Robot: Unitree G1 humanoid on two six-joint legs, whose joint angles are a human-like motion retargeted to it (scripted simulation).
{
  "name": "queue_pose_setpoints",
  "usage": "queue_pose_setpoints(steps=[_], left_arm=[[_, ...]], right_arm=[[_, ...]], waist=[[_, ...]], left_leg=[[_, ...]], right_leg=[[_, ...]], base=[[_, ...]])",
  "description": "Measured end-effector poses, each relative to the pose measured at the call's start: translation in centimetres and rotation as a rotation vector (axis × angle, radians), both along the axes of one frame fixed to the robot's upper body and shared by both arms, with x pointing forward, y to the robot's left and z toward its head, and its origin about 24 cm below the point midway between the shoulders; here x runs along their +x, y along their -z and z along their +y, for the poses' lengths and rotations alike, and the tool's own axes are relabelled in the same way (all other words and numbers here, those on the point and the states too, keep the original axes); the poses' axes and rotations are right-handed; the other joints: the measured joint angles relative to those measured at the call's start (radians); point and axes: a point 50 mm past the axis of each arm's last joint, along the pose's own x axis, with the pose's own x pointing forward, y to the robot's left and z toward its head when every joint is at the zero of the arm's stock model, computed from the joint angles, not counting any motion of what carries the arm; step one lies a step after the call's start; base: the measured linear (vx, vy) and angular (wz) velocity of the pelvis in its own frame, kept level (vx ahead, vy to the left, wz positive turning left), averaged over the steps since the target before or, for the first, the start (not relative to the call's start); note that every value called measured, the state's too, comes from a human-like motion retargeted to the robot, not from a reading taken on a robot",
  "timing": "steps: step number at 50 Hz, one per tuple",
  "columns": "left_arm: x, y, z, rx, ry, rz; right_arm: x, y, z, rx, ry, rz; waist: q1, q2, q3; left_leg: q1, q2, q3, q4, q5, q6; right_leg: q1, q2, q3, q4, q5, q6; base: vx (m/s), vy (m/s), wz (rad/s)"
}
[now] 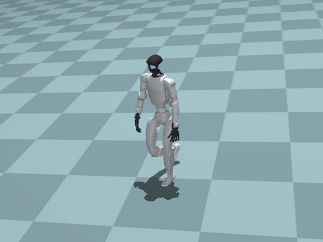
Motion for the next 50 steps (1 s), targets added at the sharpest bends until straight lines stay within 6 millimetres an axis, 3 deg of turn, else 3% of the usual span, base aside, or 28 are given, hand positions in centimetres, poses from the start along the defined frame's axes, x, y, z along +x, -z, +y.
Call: queue_pose_setpoints(steps=[4, 9, 15, 20, 24, 28, 33, 37, 43, 47, 50], left_arm=[[4.6, -1.8, 1.2, 0.036, 0.018, -0.15], [10.0, -4.8, 2.5, 0.073, -0.005, -0.346], [14.7, -8.2, 2.7, 0.079, -0.015, -0.537], [15.8, -8.9, 1.9, 0.045, -0.009, -0.593], [14.5, -7.5, 0.7, -0.004, -0.017, -0.536], [11.1, -4.6, -0.9, -0.044, -0.003, -0.388], [5.8, -1.5, -2.5, -0.054, 0.074, -0.168], [2.9, -0.3, -2.8, -0.036, 0.131, -0.052], [0.0, 0.5, -2.0, -0.017, 0.104, 0.04], [-2.2, 0.9, -1.9, -0.028, 0.058, 0.099], [-3.5, 1.2, -2.2, -0.048, 0.04, 0.133]], right_arm=[[-4.6, 1.2, -1.0, -0.029, -0.003, 0.138], [-8.6, 1.7, -2.0, -0.049, 0.014, 0.238], [-10.7, 1.9, -2.5, -0.066, 0.038, 0.3], [-10.7, 1.9, -2.3, -0.064, 0.048, 0.303], [-9.2, 1.7, -2.5, -0.063, 0.079, 0.26], [-6.4, 1.2, -2.9, -0.07, 0.116, 0.157], [-0.4, -0.7, -3.8, -0.082, 0.157, -0.075], [5.1, -3.6, -4.7, -0.104, 0.176, -0.301], [11.6, -8.8, -5.4, -0.12, 0.182, -0.595], [13.8, -11.1, -4.6, -0.087, 0.151, -0.702], [14.4, -11.5, -3.6, -0.049, 0.116, -0.722]], waist=[[-0.06, 0.025, 0.033], [-0.136, 0.069, 0.078], [-0.186, 0.131, 0.119], [-0.189, 0.156, 0.112], [-0.192, 0.187, 0.105], [-0.19, 0.231, 0.102], [-0.171, 0.301, 0.1], [-0.129, 0.327, 0.096], [-0.066, 0.303, 0.098], [-0.044, 0.28, 0.1], [-0.042, 0.266, 0.096]], left_leg=[[0.166, -0.036, -0.111, -0.126, -0.002, -0.013], [0.326, -0.021, -0.242, -0.182, -0.053, -0.026], [0.439, 0.051, -0.353, -0.174, -0.148, -0.027], [0.47, 0.08, -0.406, -0.095, -0.243, -0.02], [0.484, 0.109, -0.413, 0.042, -0.316, -0.026], [0.452, 0.163, -0.403, 0.281, -0.302, -0.083], [0.302, 0.273, -0.349, 0.685, -0.187, -0.194], [0.155, 0.366, -0.277, 0.874, -0.204, -0.187], [0.037, 0.413, -0.195, 0.76, -0.312, -0.113], [0.047, 0.376, -0.189, 0.534, -0.299, -0.108], [0.083, 0.341, -0.198, 0.383, -0.249, -0.116]], right_leg=[[-0.122, -0.024, -0.016, 0.053, -0.128, -0.064], [-0.236, 0.032, -0.037, -0.132, -0.226, -0.096], [-0.285, 0.197, -0.017, -0.609, -0.144, -0.034], [-0.281, 0.282, 0.022, -0.875, -0.058, 0.002], [-0.24, 0.322, 0.009, -0.854, -0.005, -0.016], [-0.193, 0.372, -0.013, -0.786, -0.018, -0.059], [-0.11, 0.455, -0.053, -0.802, -0.06, -0.12], [-0.036, 0.492, -0.065, -0.872, -0.069, -0.137], [0.09, 0.472, -0.053, -0.995, -0.072, -0.133], [0.156, 0.44, -0.039, -1.041, -0.089, -0.131], [0.189, 0.417, -0.032, -1.056, -0.109, -0.132]], base=[[0.58, 0.04, 1.01], [0.54, 0.03, 1.07], [0.5, 0.02, 0.86], [0.47, 0.0, 0.57], [0.47, -0.04, 0.65], [0.43, -0.06, 0.59], [0.37, -0.07, 0.48], [0.34, -0.08, 0.24], [0.32, -0.08, 0.07], [0.3, -0.05, 0.01], [0.27, -0.03, 0.05]])
